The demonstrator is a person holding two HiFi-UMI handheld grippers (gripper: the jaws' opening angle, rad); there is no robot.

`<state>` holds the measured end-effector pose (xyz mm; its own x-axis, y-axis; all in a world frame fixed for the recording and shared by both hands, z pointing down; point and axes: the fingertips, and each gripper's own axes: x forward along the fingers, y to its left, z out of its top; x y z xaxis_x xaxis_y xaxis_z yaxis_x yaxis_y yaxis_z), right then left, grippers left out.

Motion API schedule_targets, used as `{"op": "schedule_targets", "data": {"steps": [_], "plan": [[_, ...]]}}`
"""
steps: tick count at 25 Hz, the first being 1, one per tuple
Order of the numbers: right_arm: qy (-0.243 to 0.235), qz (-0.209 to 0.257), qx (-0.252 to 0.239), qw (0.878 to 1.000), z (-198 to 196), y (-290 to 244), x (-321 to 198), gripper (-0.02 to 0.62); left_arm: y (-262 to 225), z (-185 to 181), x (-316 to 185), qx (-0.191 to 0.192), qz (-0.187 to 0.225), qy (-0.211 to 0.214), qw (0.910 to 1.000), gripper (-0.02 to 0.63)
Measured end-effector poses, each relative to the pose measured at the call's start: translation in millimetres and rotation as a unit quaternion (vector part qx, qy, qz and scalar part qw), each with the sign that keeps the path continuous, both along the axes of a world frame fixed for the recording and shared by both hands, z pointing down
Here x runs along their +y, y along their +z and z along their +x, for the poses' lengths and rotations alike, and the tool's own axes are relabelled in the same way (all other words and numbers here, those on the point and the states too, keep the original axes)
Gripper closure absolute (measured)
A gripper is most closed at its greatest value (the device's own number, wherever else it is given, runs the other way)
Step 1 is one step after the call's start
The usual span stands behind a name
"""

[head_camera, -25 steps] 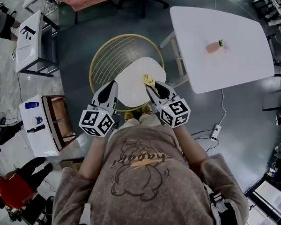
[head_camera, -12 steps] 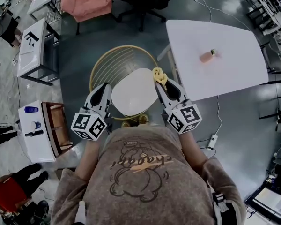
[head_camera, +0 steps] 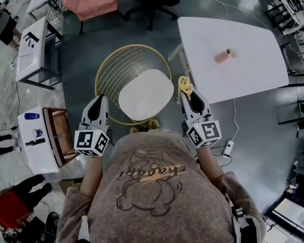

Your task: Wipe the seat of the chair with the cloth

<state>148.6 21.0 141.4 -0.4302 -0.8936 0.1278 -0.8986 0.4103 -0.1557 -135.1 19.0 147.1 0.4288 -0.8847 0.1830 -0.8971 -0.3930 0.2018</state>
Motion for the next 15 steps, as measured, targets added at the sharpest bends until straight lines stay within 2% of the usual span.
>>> {"op": "schedule_targets", "data": {"steps": [7, 15], "plan": [[0.001, 0.019, 0.019, 1.0, -10, 13, 13, 0.476, 5, -2, 9, -0.015, 0.045, -0.013, 0.9988, 0.603], [-0.001, 0.002, 0.009, 1.0, -25, 32, 10, 0.477, 15, 5, 10, -0.019, 0.052, -0.015, 0.9983, 0.603]]}}
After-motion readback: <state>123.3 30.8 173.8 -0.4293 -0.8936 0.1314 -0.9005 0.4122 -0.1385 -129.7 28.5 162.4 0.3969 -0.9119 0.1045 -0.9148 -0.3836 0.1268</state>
